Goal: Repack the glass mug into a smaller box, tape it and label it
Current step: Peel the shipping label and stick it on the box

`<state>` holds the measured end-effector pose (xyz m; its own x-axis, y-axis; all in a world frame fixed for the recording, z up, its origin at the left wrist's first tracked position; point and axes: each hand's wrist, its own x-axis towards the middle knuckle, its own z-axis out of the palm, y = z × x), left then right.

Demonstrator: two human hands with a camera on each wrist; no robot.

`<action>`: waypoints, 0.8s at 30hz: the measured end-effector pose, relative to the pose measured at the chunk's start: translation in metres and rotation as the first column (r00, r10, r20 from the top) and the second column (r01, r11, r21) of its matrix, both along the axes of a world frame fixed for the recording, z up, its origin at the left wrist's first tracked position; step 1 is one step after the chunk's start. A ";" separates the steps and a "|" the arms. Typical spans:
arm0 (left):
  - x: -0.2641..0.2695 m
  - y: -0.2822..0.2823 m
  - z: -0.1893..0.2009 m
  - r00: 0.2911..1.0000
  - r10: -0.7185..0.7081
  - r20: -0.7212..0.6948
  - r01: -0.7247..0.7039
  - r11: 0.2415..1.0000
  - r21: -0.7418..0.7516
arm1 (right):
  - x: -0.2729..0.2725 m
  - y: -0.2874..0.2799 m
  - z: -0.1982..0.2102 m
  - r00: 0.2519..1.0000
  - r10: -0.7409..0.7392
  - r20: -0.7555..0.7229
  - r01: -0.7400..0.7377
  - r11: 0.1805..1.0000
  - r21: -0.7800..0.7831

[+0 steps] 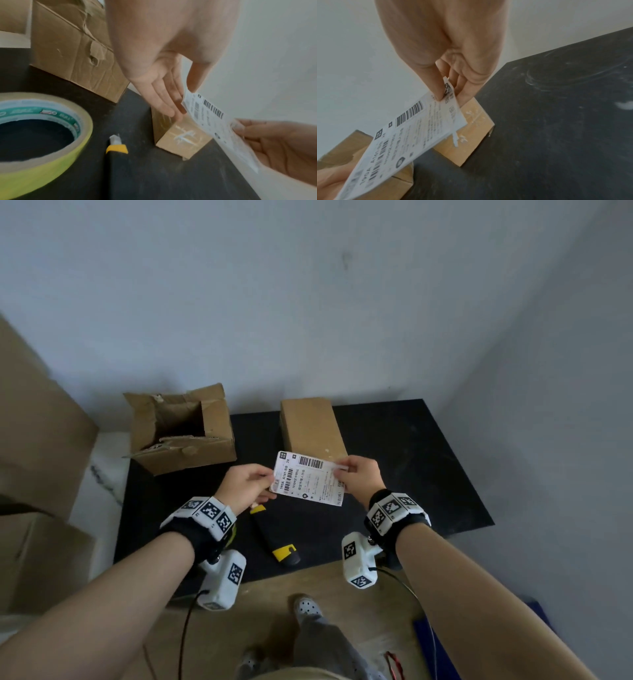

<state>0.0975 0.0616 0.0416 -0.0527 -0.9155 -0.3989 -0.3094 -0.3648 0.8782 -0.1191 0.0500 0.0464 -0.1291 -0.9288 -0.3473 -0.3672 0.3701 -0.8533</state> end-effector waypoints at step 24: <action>0.002 -0.057 0.066 0.971 0.209 -0.115 -0.217 0.975 -0.057 | 0.080 -0.051 0.057 0.925 0.344 -0.162 -0.378 0.875 -0.304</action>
